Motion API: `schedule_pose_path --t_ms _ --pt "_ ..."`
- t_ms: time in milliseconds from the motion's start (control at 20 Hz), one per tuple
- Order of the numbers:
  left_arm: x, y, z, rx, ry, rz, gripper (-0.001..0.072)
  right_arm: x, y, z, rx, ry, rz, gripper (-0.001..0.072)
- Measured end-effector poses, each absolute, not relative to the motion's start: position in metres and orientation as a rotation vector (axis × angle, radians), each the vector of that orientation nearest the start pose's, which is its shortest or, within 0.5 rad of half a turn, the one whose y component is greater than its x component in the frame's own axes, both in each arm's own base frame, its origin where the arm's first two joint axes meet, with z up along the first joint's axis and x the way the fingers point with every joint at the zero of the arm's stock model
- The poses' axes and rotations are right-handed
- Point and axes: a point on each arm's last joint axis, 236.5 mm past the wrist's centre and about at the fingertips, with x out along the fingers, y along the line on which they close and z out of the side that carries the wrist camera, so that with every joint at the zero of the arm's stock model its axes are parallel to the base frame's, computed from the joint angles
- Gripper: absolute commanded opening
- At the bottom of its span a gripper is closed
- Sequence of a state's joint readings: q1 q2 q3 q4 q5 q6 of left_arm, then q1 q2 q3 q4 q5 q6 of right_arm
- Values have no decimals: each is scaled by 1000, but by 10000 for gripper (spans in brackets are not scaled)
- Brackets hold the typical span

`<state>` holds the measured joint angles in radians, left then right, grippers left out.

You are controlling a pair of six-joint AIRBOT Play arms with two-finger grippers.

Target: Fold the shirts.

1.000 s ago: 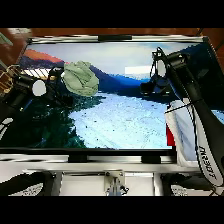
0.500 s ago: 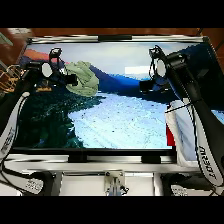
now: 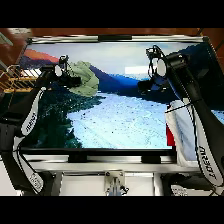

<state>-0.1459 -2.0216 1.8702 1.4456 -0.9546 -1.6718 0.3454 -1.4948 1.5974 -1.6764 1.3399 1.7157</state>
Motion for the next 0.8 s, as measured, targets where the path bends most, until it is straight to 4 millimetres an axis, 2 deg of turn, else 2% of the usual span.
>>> schedule_pose_path --t_ms 100,200,300,400,450,500,550,650,700,800 --pt "585 -112 -67 -125 1122 -140 36 429 135 65 -159 1217 164 589" --pt "591 -119 -39 -112 1088 -186 36 429 138 65 -162 1216 181 589" --pt "595 -132 18 -92 999 -248 36 429 136 70 -167 1203 181 590" --pt "587 -150 97 -73 868 -311 36 430 129 89 -183 1150 165 590" --pt "576 -159 141 -64 796 -342 36 429 122 103 -188 1115 144 590" --pt "561 -168 183 -51 726 -370 36 428 114 122 -192 1069 120 589" --pt "539 -180 228 -41 652 -409 36 424 105 144 -192 1015 93 590" --pt "488 -202 304 -23 516 -487 36 411 86 192 -174 900 40 589" --pt "460 -213 334 -14 461 -528 36 402 77 215 -155 844 19 589" --pt "407 -231 375 -9 390 -607 36 379 62 259 -104 736 -13 589"
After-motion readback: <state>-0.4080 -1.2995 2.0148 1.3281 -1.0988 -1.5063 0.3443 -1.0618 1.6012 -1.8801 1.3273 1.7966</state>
